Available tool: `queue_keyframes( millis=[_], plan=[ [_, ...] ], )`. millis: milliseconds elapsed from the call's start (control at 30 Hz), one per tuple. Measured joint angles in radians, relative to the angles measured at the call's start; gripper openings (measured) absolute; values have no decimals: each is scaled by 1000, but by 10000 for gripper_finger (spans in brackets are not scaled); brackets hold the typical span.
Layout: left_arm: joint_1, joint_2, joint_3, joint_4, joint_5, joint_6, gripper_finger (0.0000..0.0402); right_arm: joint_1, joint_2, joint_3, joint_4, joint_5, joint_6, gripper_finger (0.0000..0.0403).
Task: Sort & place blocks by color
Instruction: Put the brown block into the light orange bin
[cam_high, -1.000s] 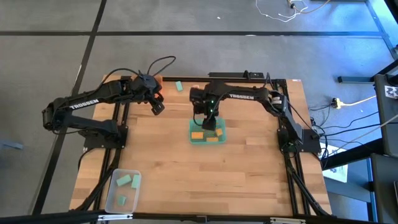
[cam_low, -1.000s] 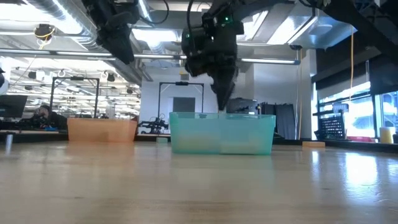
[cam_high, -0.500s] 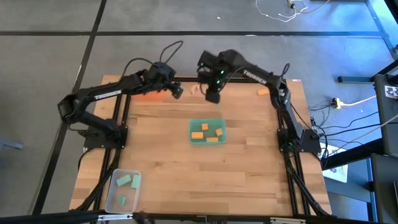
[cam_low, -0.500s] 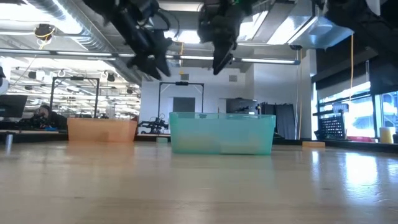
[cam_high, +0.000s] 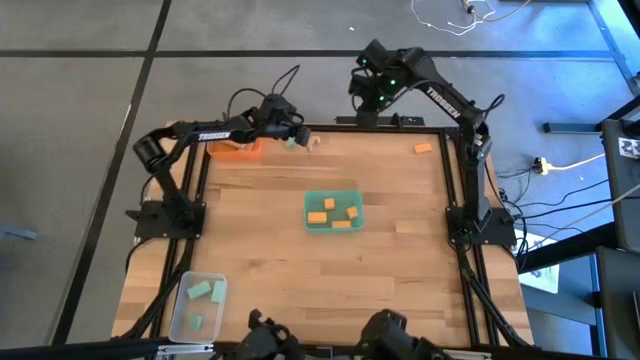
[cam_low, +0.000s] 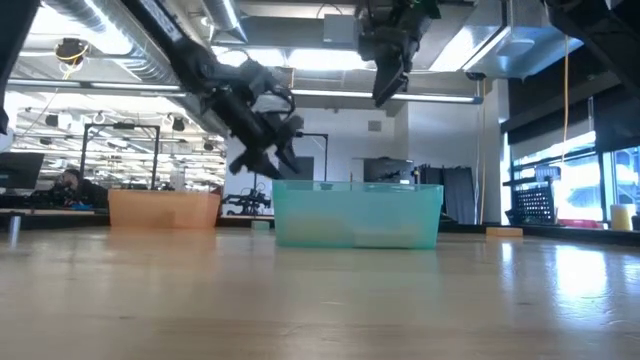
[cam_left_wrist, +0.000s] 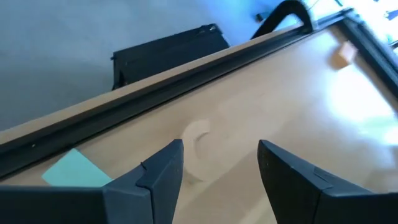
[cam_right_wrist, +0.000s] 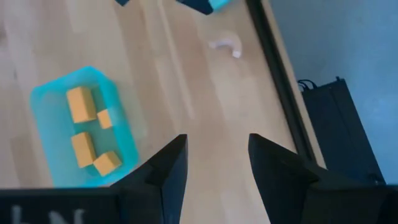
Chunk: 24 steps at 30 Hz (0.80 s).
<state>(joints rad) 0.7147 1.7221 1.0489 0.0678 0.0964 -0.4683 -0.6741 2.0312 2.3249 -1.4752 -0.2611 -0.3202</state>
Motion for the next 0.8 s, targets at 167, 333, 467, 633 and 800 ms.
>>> queue_keyframes(
  millis=[167,333,467,633,800],
  plan=[
    [24,83,0,46,62,-2,197,-35,0,0,8,-2,-2,169],
    [27,143,0,67,92,-2,197,-53,1,0,12,-3,-3,169],
    [27,181,22,68,90,-2,197,-56,1,0,14,-3,-6,169],
    [27,254,122,34,104,4,196,-56,1,0,15,-3,-6,169],
    [22,336,282,-197,98,58,196,-56,1,0,15,-3,-5,169]
  ],
)
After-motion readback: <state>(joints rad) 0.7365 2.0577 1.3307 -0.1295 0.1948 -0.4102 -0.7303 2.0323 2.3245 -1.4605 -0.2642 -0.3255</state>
